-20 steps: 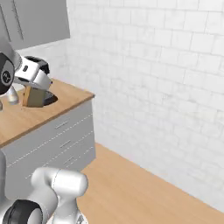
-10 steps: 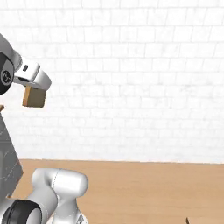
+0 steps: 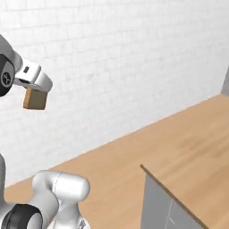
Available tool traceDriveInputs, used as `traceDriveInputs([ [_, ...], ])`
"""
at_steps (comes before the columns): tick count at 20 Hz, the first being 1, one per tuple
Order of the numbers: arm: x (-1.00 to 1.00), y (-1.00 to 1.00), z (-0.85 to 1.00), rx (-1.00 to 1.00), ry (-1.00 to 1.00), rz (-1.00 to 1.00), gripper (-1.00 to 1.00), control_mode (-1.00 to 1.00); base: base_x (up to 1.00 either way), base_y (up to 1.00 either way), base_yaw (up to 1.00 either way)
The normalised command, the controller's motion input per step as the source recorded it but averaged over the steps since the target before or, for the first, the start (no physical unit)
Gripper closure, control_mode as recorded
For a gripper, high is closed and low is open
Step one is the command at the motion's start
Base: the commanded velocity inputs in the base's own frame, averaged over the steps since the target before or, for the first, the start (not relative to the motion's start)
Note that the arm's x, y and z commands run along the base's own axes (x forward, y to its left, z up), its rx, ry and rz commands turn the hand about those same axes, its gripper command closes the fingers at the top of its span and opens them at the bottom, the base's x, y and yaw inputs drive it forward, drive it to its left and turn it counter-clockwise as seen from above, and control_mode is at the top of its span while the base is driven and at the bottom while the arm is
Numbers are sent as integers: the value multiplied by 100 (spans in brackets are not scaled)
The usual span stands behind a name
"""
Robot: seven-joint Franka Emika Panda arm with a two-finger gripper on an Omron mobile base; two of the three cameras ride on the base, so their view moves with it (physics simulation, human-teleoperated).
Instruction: Start the toaster. Once the lever pops up, take the bread to the plate on the dining counter.
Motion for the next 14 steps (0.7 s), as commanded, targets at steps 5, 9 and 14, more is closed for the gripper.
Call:
traceDriveInputs([
  [5,0,0,0,0,0,0,100,100,0,6,-90],
  [9,0,0,0,0,0,0,100,100,5,40,-79],
  [14,0,0,0,0,0,0,100,100,35,91,-57],
])
